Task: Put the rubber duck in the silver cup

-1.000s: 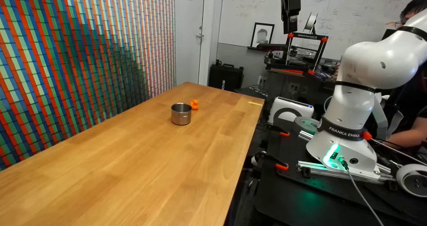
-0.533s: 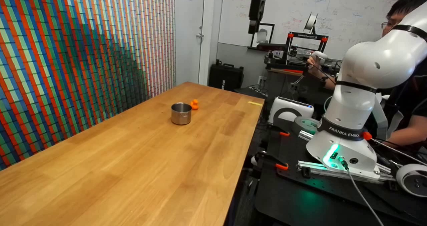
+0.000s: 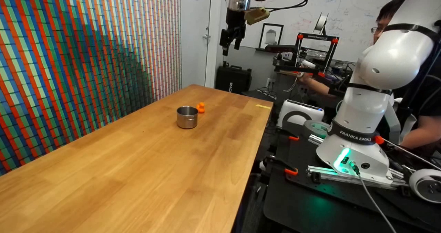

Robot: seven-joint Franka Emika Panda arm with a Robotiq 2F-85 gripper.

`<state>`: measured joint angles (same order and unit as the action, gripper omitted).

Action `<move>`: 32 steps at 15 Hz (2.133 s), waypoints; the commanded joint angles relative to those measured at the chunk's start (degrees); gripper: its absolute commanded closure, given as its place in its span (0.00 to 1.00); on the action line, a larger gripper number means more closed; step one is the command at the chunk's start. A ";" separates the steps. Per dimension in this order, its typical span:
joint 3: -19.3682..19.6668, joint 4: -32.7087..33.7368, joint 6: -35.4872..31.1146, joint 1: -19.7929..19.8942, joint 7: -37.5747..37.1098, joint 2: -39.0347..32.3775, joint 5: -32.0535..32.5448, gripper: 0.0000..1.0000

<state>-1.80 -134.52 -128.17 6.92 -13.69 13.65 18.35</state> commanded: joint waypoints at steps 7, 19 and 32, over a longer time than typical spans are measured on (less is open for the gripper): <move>2.67 14.17 -1.72 -2.78 -21.49 -25.90 5.56 0.00; 5.98 26.96 -3.84 -5.05 -19.84 -43.71 -9.01 0.00; 8.98 32.01 -8.15 -6.24 -15.06 -54.96 -14.56 0.00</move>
<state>5.11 -105.25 -134.44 2.18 -30.54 -38.07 4.84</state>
